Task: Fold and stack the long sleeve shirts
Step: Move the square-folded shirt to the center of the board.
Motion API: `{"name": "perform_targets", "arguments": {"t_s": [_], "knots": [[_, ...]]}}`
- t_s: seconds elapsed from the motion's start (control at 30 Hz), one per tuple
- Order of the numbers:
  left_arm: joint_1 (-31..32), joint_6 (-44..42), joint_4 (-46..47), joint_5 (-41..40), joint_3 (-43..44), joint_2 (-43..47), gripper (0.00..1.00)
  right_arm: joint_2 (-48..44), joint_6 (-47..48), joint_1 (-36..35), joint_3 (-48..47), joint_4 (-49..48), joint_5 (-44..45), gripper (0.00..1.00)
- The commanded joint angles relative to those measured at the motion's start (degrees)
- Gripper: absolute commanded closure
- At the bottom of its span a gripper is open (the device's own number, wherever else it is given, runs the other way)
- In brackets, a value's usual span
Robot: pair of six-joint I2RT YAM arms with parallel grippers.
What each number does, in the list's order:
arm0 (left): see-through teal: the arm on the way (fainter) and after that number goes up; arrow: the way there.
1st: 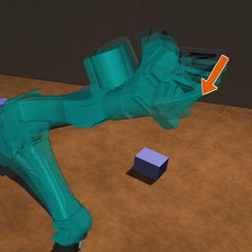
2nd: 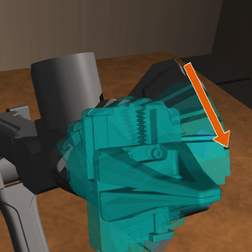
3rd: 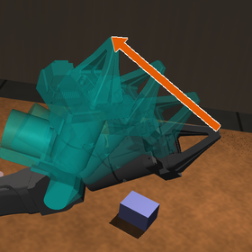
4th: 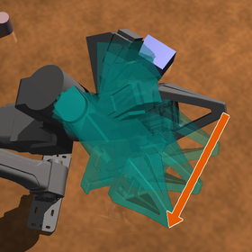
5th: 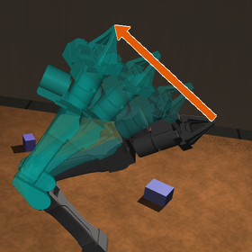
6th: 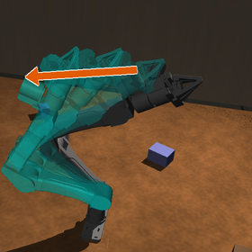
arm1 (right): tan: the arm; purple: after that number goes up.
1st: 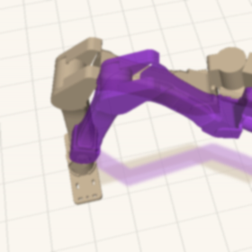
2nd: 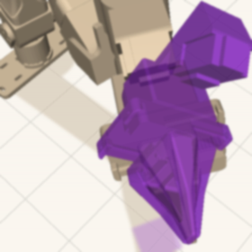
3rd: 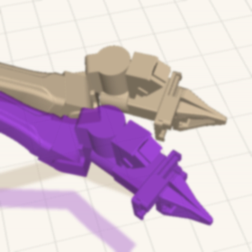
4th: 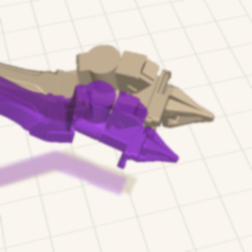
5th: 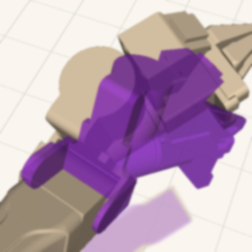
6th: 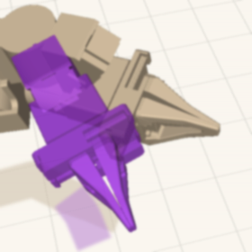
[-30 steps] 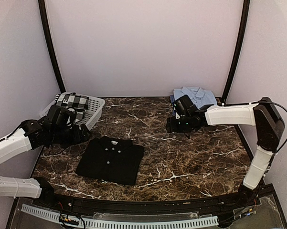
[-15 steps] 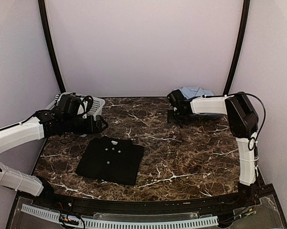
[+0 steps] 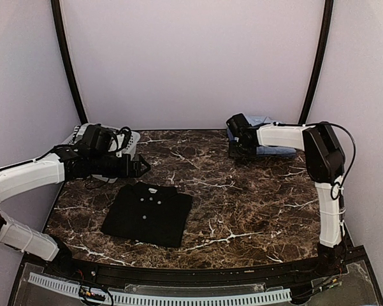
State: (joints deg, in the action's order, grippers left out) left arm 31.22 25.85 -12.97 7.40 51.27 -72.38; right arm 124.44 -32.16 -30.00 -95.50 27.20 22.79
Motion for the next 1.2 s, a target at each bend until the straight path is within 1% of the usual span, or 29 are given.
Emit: {"name": "perform_targets", "arguments": {"t_s": [0.0, 0.1, 0.27, 0.4, 0.5, 0.63, 0.73, 0.8, 0.93, 1.0, 1.17], "knots": [[-0.4, -2.1, 1.3, 1.3, 1.4, -0.3, 0.07, -1.5, 3.1, -0.3, -3.9, 1.1, 4.5, 0.33], [-0.4, -2.4, 1.2, 1.8, 1.6, -0.7, 0.07, 2.0, 5.5, -0.4, -8.3, 3.2, 6.9, 0.32], [-0.4, -3.0, 1.3, 2.4, 1.4, -1.5, 0.06, 8.8, 10.8, -0.4, -17.2, 4.2, 9.5, 0.22], [-0.4, -3.3, 1.3, 2.6, 1.4, -2.1, 0.06, 16.8, 13.6, -0.4, -27.1, 8.7, 11.8, 0.17], [-0.4, -3.7, 1.2, 2.4, 1.3, -2.3, 0.07, 21.6, 14.5, -0.3, -32.5, 11.9, 14.4, 0.18], [-0.4, -3.8, 1.3, 2.6, 1.1, -2.8, 0.07, 24.2, 13.9, -0.2, -33.7, 13.6, 15.3, 0.2], [-0.4, -3.6, 1.3, 3.0, 1.1, -3.1, 0.07, 23.1, 12.9, -0.2, -30.5, 12.6, 15.4, 0.27], [-0.4, -3.4, 1.4, 3.2, 1.0, -3.3, 0.07, 22.4, 12.8, -0.1, -28.1, 11.4, 15.1, 0.36], [-0.4, -3.3, 1.3, 3.6, 1.0, -3.6, 0.07, 22.2, 12.4, 0.5, -27.4, 12.1, 14.6, 0.62], [-0.4, -3.3, 1.2, 3.6, 0.8, -3.6, 0.07, 22.1, 12.3, 0.9, -27.7, 12.8, 14.4, 0.72], [-0.4, -3.2, 1.1, 3.7, 0.7, -3.6, 0.07, 19.0, 12.9, 1.8, -28.2, 13.5, 10.0, 0.94]]}}
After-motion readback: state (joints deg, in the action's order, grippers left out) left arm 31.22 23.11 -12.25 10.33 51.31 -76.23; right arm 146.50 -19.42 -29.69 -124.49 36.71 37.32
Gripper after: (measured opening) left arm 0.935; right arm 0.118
